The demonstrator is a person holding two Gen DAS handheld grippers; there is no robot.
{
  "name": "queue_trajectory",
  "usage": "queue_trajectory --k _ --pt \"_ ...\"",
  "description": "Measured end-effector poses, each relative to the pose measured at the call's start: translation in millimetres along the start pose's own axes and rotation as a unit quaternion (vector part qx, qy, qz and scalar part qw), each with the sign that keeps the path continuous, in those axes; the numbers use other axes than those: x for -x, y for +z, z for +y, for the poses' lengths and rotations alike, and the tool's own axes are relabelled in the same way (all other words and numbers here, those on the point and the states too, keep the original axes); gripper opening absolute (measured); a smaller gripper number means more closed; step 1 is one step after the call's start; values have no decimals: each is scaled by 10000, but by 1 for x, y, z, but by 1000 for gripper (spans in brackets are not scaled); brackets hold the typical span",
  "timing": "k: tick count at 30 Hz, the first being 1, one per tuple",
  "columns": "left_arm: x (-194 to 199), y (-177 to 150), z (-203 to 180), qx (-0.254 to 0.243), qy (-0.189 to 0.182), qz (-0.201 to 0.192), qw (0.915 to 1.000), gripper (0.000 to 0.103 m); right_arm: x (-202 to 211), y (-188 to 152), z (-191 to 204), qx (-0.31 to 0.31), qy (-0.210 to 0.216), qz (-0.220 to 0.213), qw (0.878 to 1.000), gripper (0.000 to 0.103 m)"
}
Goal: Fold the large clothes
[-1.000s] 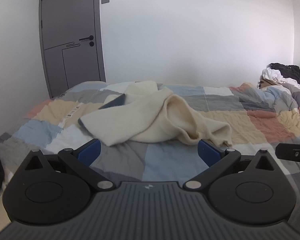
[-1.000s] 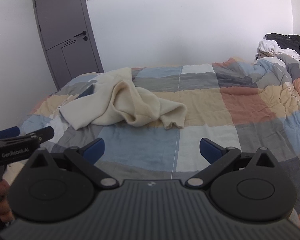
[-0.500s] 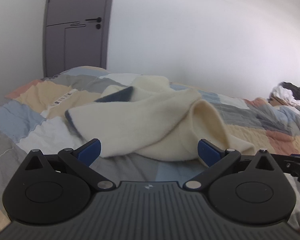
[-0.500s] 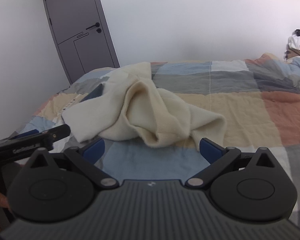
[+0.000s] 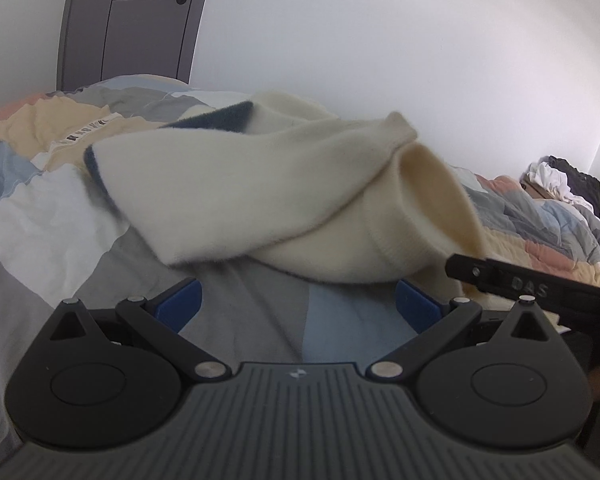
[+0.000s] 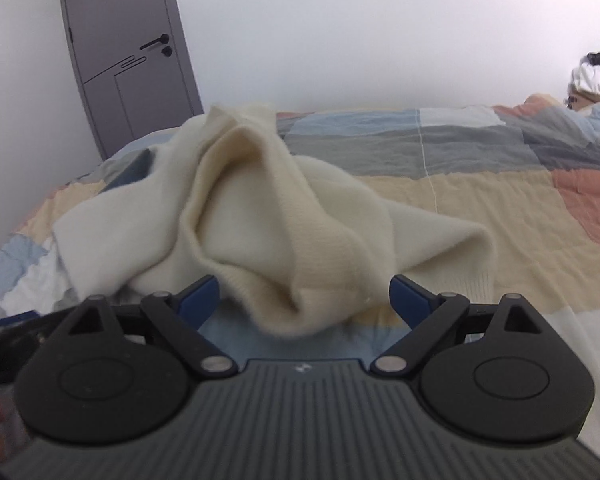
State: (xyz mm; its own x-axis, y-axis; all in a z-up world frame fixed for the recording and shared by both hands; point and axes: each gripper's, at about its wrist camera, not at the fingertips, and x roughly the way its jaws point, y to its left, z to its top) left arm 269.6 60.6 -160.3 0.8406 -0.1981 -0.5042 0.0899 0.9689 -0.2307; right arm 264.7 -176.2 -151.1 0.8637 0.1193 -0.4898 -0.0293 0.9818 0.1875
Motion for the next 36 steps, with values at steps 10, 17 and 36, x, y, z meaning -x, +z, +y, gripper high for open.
queue_trajectory --k 10,17,36 --pt "-2 -5 5 133 92 39 9999 103 -30 -4 8 644 -98 282 9975 38" --pt "8 -5 4 67 44 -83 9999 103 14 4 19 746 234 -60 9969 22" --pt "3 -12 -17 -196 -677 12 9975 103 95 2 -28 471 -683 -555 9950 19"
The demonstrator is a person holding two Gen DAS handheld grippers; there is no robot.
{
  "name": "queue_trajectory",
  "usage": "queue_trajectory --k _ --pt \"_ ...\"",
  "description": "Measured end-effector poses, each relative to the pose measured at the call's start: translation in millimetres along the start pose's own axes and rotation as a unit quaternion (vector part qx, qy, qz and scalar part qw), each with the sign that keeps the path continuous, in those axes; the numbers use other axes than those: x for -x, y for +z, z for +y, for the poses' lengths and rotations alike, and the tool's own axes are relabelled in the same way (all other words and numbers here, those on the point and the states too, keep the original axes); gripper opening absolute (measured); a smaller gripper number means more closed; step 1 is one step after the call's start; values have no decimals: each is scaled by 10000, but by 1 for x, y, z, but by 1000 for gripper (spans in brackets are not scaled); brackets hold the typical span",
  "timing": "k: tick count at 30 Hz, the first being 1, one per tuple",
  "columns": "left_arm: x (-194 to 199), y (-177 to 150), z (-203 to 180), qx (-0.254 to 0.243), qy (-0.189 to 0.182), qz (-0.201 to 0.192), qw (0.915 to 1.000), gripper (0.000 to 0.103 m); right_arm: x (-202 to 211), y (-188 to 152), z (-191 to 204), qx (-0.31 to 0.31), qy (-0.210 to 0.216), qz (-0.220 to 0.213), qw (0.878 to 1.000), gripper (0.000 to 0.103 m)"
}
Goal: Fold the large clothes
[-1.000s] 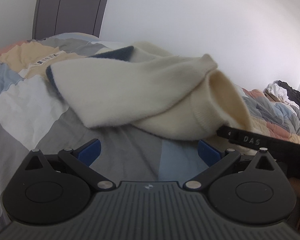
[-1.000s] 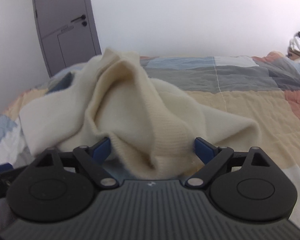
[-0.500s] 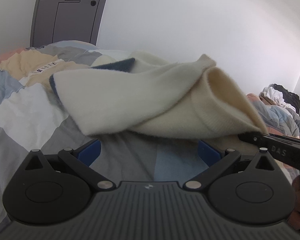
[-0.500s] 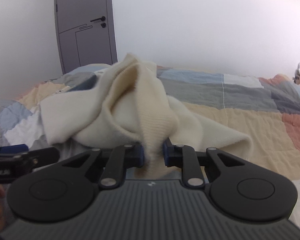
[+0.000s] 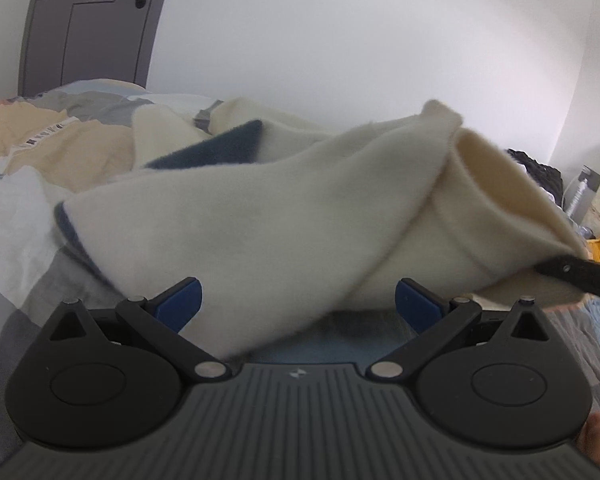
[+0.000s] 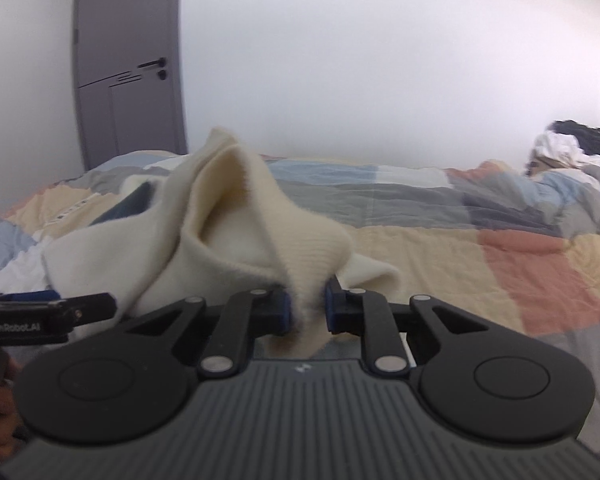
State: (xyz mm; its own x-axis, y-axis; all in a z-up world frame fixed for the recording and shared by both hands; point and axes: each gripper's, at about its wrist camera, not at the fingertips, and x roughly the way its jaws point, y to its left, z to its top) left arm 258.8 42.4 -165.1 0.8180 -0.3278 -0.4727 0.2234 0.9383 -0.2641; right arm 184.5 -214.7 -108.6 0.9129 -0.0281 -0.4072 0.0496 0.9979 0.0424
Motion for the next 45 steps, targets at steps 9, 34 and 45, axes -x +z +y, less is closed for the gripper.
queue_trajectory --k 9,34,45 --pt "-12 -15 -14 -222 -11 231 9995 103 -33 -11 -30 -1087 -366 676 9911 21" --pt "-125 67 -153 -1319 319 648 9886 49 -49 -39 -70 -2272 314 1130 9668 24" --pt "0 75 -90 -605 373 215 9972 14 -27 -21 -45 -1378 850 518 9855 33"
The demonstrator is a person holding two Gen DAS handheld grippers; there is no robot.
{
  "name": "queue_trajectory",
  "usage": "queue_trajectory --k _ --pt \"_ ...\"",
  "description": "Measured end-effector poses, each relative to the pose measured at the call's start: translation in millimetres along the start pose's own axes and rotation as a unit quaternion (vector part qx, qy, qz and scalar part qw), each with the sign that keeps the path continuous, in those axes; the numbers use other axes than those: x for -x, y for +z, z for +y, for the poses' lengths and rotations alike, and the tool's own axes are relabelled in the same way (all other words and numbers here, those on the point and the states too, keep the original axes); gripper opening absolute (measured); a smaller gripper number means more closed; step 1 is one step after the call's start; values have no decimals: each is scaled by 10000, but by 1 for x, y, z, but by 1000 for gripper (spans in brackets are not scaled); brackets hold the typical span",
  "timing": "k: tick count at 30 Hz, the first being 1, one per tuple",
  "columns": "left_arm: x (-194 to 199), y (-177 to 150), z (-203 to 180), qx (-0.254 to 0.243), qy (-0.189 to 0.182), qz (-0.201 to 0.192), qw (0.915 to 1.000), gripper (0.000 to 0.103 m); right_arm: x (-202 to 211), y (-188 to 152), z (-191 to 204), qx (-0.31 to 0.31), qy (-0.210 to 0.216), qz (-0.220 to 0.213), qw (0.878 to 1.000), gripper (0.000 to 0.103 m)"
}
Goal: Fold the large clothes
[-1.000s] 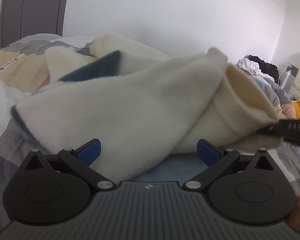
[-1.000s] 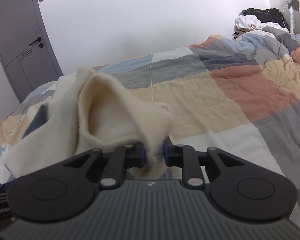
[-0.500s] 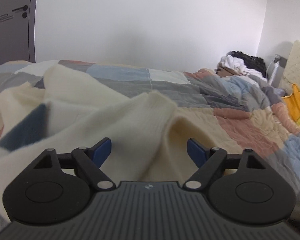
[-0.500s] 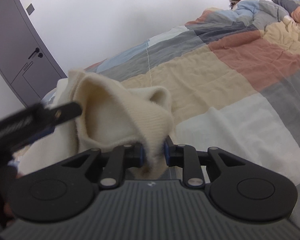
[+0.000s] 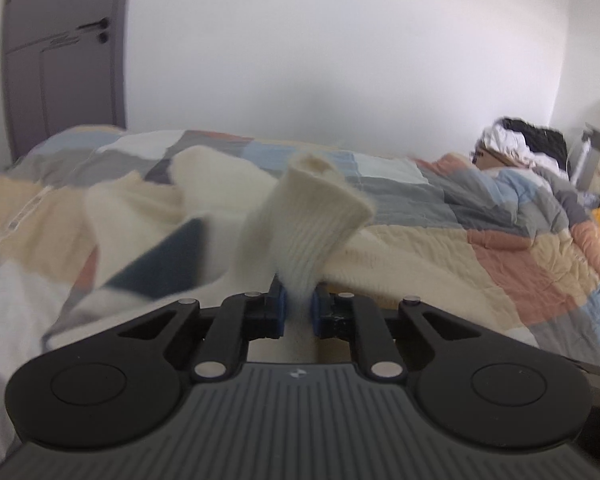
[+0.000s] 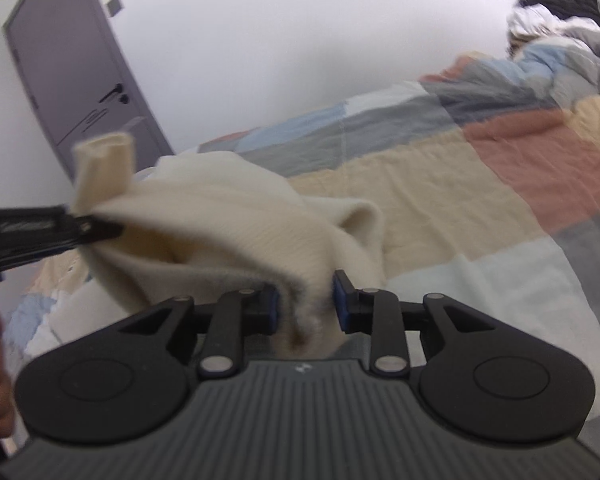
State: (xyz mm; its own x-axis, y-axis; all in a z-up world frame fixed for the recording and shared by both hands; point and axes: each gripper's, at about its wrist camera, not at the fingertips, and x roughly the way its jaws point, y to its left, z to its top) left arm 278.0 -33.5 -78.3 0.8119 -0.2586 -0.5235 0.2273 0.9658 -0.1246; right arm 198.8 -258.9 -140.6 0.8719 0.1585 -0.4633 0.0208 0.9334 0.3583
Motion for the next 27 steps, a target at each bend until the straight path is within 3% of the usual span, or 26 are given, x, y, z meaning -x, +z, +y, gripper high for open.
queue_trajectory --k 7,13,18,27 --pt "66 -54 49 795 65 71 9968 14 13 -9 39 924 586 61 9940 34" --pt "56 -101 82 1801 -159 299 9831 14 10 -16 54 1310 490 453 9891 37" --pt "42 -107 90 1818 -206 344 9825 16 6 -17 63 1268 284 622 9896 39" --pt "25 -119 133 2876 -704 507 9538 20 5 -22 87 1458 337 363 9881 75"
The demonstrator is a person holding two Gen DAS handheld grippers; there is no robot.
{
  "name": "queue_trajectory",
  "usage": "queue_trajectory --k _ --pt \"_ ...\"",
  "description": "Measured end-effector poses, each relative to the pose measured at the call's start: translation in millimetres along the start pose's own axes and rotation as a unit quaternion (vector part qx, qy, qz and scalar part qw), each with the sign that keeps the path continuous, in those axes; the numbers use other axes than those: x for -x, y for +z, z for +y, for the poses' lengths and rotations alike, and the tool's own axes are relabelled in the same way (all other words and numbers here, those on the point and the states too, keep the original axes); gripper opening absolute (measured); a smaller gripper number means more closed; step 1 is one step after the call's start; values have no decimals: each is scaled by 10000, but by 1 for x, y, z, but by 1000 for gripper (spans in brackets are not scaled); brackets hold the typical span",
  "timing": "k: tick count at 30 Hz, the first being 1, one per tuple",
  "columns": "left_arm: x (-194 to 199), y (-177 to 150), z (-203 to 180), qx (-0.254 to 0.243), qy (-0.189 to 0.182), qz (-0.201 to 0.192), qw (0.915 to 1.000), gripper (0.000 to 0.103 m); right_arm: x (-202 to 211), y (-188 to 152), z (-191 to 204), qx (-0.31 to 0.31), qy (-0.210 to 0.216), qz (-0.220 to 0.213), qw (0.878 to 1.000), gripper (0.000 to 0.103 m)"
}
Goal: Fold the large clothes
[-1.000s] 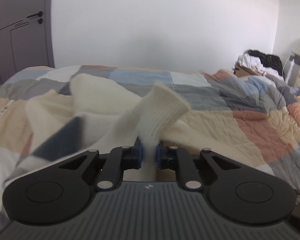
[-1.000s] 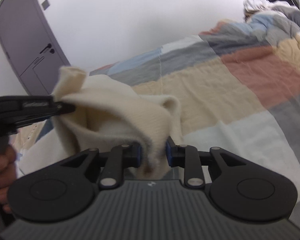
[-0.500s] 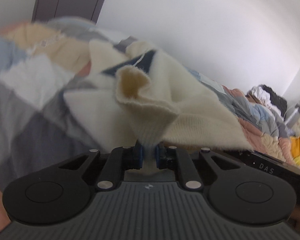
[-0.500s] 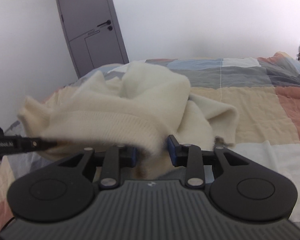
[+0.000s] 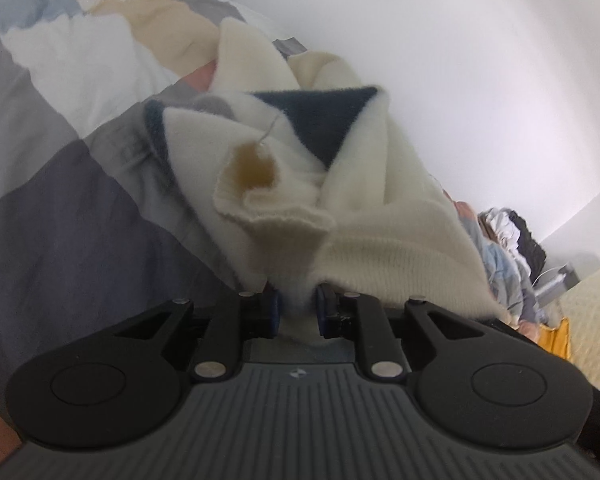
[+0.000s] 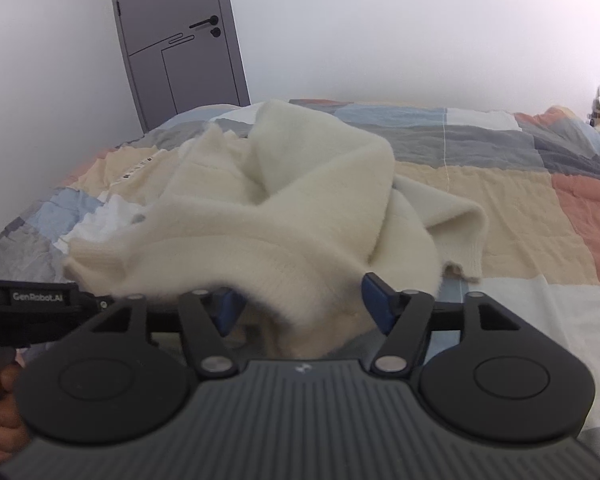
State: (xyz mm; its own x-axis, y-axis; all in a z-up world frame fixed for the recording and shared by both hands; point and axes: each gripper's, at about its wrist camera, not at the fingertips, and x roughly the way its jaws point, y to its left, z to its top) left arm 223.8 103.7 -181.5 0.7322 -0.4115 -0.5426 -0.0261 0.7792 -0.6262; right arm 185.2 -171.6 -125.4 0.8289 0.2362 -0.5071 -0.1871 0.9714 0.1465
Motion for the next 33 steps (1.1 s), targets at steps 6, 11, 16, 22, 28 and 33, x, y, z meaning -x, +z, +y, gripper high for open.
queue_trajectory --k 6,11,16,22,28,33 --pt "5 0 -1 25 -91 -170 9998 20 -7 1 4 121 -507 -325 9981 86" --pt "15 -1 -4 -4 -141 -376 9992 20 1 1 -3 156 -973 -449 9941 88" --pt "22 -3 -8 -80 -247 -429 9987 21 6 -3 -28 -434 -1153 -252 9921 88" --pt "22 -2 -10 -92 -253 -478 9985 33 12 -6 -35 -560 -1197 -245 9909 87" --pt "24 -6 -16 -236 73 -441 9987 65 16 -9 -39 -835 -860 -223 9925 62" --pt "29 -15 -27 -658 568 -603 9944 76 17 -5 -31 -800 -233 -345 9959 13"
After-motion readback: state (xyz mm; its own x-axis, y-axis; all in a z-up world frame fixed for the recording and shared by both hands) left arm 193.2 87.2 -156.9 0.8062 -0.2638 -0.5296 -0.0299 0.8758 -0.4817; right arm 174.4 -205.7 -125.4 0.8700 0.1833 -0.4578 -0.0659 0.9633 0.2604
